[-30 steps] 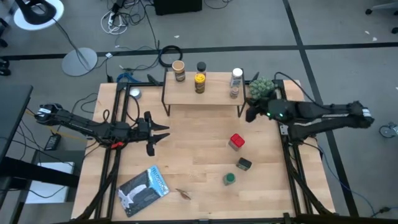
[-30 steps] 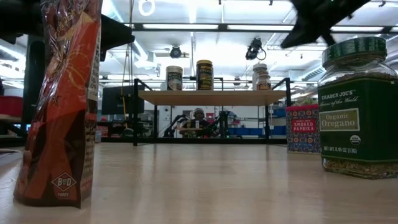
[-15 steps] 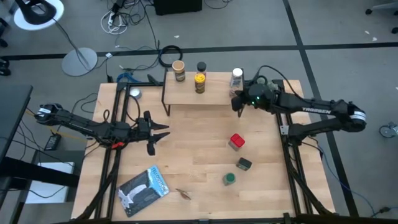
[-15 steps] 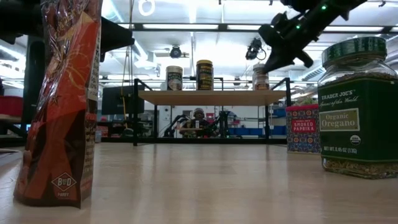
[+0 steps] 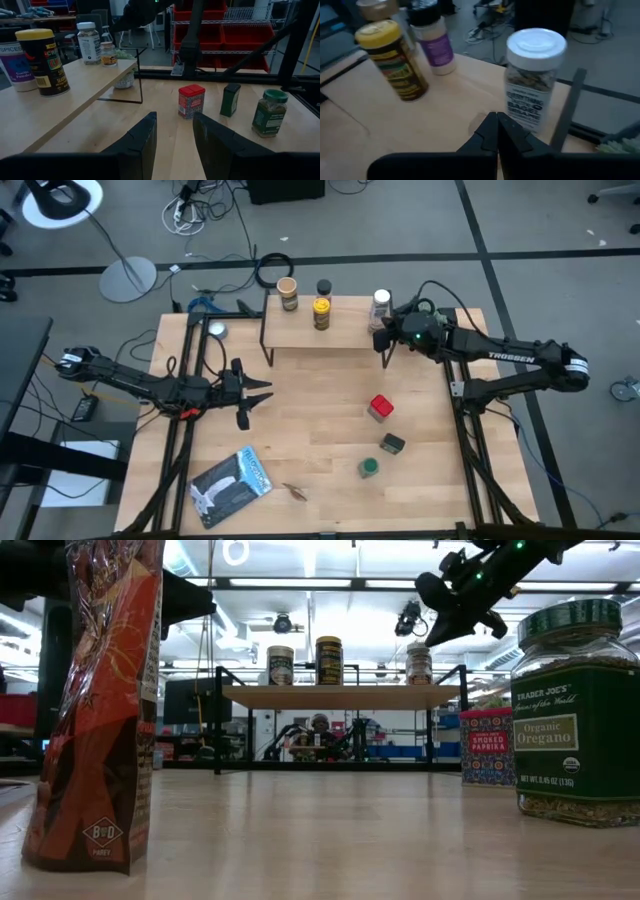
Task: Shelf spices
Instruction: Move the brown seasoning bottle to the center of the shelf
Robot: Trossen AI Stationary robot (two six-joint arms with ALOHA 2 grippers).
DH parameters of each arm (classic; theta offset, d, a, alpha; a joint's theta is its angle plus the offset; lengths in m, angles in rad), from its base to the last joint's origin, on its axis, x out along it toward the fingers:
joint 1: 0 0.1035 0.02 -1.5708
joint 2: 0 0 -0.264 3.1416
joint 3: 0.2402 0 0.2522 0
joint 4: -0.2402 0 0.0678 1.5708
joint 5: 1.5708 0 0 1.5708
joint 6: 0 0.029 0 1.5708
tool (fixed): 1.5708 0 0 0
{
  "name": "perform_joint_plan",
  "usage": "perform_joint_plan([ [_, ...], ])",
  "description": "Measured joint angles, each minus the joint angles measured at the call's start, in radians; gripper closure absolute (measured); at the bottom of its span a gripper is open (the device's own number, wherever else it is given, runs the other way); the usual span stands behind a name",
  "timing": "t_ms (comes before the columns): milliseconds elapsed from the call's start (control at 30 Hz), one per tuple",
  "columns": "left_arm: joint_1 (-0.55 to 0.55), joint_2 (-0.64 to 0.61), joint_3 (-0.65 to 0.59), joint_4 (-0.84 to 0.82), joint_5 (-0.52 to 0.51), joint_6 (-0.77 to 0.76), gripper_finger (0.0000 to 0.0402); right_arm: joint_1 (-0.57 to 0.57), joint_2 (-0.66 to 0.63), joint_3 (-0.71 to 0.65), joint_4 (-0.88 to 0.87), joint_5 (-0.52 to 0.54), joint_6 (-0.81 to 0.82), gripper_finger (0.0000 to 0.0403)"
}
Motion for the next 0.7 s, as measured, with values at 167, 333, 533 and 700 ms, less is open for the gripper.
perform_joint_plan([
  [167,0.000,0.000,0.000,0.002,0.000,-0.001,0.0271,-0.017,0.046,0.000,-0.021,0.007,0.027,0.0403],
  [333,0.000,0.000,0.000,0.002,0.000,-0.002,0.0271,-0.017,0.096,0.000,0.017,0.024,0.027,0.0403],
  [533,0.000,0.000,0.000,0.001,-0.001,-0.001,0.0271,-0.019,0.111,0.001,0.081,-0.063,-0.006,0.0403],
  [700,0.000,0.000,0.000,0.000,-0.001,0.000,0.0271,-0.019,0.112,-0.001,0.086,-0.153,-0.009,0.0403],
])
